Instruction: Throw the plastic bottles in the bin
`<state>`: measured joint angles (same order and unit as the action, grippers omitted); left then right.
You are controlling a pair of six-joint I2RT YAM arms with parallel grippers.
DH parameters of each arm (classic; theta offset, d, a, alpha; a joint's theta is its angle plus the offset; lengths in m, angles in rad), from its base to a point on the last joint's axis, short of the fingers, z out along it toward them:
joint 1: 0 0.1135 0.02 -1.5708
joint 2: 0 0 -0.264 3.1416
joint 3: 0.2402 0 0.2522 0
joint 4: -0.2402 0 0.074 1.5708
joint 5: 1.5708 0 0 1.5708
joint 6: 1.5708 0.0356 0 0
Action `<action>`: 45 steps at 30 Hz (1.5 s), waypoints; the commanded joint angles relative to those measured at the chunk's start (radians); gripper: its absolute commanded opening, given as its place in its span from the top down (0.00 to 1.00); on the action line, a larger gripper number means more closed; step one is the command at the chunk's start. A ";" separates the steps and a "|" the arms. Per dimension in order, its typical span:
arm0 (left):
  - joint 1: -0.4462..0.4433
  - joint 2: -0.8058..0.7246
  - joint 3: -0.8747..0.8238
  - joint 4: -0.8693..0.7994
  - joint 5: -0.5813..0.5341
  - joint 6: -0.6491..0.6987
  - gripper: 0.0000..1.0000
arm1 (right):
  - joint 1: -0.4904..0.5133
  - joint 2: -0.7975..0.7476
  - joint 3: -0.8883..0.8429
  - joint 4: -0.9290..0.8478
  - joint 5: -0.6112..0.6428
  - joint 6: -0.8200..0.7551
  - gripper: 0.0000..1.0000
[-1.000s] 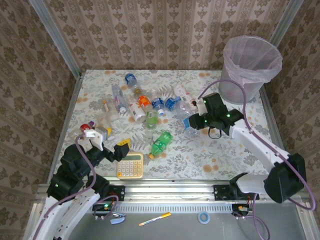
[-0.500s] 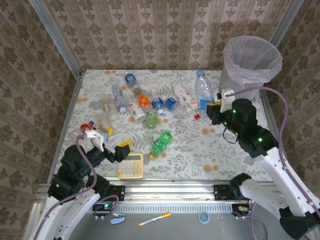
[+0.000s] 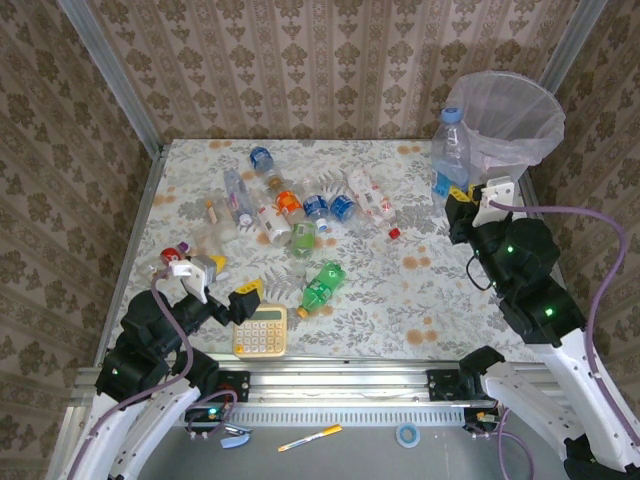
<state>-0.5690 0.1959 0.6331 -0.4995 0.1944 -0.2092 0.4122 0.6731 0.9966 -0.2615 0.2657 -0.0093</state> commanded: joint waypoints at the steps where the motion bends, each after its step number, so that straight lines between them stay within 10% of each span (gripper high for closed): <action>1: -0.005 -0.014 -0.009 0.026 -0.010 0.009 0.00 | -0.004 -0.017 0.054 0.127 0.065 -0.081 1.00; 24: -0.003 -0.008 -0.008 0.021 -0.025 0.014 0.00 | -0.104 0.154 0.215 0.459 0.082 -0.318 1.00; 37: -0.003 0.024 -0.004 0.013 -0.020 0.012 0.00 | -0.469 0.702 0.723 -0.172 -0.015 0.084 1.00; 39: -0.003 0.025 -0.005 0.012 -0.022 0.010 0.00 | -0.525 0.823 0.837 -0.334 -0.055 0.176 0.85; 42: -0.003 0.031 -0.007 0.008 -0.027 0.011 0.00 | -0.587 0.917 0.897 -0.441 -0.095 0.288 0.33; 45: -0.003 0.049 -0.003 0.003 -0.022 0.011 0.00 | -0.600 0.925 0.876 -0.444 -0.135 0.309 0.21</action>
<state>-0.5690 0.2237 0.6323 -0.5003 0.1783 -0.2092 -0.1833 1.6226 1.8503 -0.5781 0.1917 0.1860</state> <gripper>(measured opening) 0.997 0.773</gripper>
